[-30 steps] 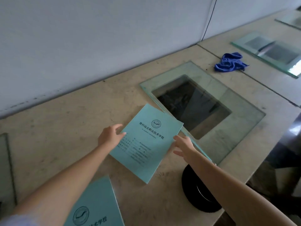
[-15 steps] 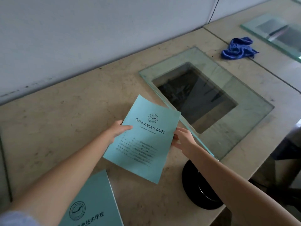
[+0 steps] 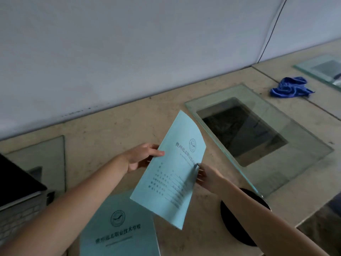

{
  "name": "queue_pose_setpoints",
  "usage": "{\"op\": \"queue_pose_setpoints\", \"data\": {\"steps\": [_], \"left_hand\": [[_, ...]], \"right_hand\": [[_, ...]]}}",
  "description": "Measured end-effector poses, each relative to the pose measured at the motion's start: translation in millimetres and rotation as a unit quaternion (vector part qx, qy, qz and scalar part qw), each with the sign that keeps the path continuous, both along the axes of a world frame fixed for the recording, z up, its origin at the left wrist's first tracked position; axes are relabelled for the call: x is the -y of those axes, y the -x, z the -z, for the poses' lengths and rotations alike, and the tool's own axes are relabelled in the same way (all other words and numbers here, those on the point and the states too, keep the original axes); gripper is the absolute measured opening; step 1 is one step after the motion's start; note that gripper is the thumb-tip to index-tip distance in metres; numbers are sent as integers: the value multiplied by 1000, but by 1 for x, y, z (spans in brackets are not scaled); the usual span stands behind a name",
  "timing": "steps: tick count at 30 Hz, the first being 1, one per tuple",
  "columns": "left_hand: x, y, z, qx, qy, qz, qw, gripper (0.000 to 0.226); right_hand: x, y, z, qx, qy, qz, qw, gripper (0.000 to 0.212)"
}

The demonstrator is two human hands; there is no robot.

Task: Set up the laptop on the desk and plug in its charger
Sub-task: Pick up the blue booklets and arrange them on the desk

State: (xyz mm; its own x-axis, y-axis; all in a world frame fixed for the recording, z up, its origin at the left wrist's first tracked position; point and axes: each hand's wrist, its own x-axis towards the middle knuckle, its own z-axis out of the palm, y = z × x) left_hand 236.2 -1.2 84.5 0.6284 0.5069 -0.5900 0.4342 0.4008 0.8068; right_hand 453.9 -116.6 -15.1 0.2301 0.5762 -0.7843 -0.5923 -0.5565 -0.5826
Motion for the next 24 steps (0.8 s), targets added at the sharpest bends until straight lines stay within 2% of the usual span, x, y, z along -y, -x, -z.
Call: {"op": "queue_pose_setpoints", "data": {"steps": [6,11,15,18,24], "left_hand": [[44,80,-18,60,23,-27,998,27],[78,154,-2,33,2,-73,997,63],[111,200,31,-12,31,-164,986,48],[135,220,57,-68,37,-252,965,37],[178,248,96,-100,49,-319,941,30]], "right_hand": [[14,62,-7,-40,-34,-90,995,19],[32,89,-7,24,-85,-128,988,13],[43,118,-9,83,-86,-187,975,12],[51,141,-6,118,-73,-221,965,18],[69,178,11,186,-48,-264,945,20]]}}
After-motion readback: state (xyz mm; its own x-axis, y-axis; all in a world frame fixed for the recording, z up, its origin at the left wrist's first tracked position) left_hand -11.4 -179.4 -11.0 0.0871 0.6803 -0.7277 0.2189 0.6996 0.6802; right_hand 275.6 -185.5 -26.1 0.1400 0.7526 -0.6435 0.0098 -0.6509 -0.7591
